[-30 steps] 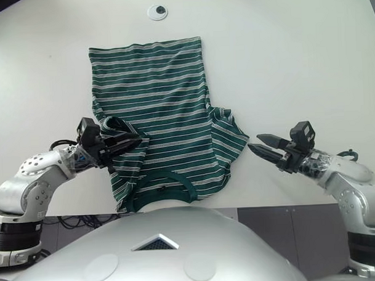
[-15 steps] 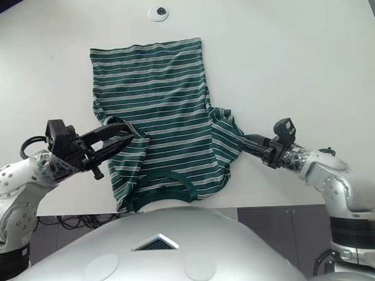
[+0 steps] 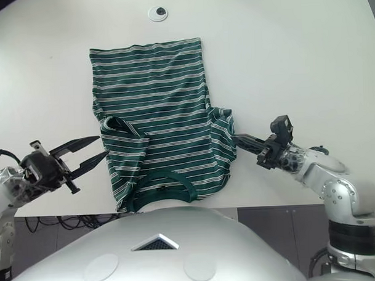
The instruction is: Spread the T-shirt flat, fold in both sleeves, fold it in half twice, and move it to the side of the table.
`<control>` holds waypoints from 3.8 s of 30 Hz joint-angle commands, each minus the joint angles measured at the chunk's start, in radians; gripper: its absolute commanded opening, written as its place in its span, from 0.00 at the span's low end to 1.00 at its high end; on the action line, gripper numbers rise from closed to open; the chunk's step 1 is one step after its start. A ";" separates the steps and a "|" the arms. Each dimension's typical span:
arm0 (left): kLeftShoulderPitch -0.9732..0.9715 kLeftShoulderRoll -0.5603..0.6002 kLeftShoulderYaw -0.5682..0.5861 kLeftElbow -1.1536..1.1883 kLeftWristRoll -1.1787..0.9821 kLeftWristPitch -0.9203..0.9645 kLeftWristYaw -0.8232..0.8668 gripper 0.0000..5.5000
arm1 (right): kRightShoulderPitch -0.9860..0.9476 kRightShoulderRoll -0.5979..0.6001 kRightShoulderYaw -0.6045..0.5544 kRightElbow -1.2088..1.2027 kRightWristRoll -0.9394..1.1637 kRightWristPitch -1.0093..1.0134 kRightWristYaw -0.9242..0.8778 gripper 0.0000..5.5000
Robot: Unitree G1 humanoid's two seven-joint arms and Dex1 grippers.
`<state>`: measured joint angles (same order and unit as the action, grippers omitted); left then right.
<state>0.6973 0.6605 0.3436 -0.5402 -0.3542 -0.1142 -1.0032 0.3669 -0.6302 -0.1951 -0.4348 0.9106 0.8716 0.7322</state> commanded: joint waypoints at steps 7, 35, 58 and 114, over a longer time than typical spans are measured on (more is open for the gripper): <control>0.063 0.130 -0.047 0.507 0.617 -0.907 0.072 0.29 | -0.175 0.128 0.159 -0.066 0.050 0.074 -0.123 0.01; -0.143 0.082 -0.098 0.606 1.092 -1.448 0.462 0.29 | -0.111 -0.013 -0.021 -0.077 0.000 -0.047 0.030 0.33; -0.011 0.377 -0.284 0.551 0.849 -1.154 0.453 0.65 | 0.182 -0.183 0.319 0.214 -0.954 -1.432 0.333 0.62; 0.292 0.935 -0.326 0.023 -0.461 -0.366 -0.074 0.01 | 0.240 -0.462 0.235 -0.164 -0.061 -0.854 0.493 0.00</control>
<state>1.0064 1.6408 -0.0892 -0.4861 -0.7001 -0.5230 -1.0242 0.6410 -1.1123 0.0948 -0.5735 0.7752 -0.0220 1.2393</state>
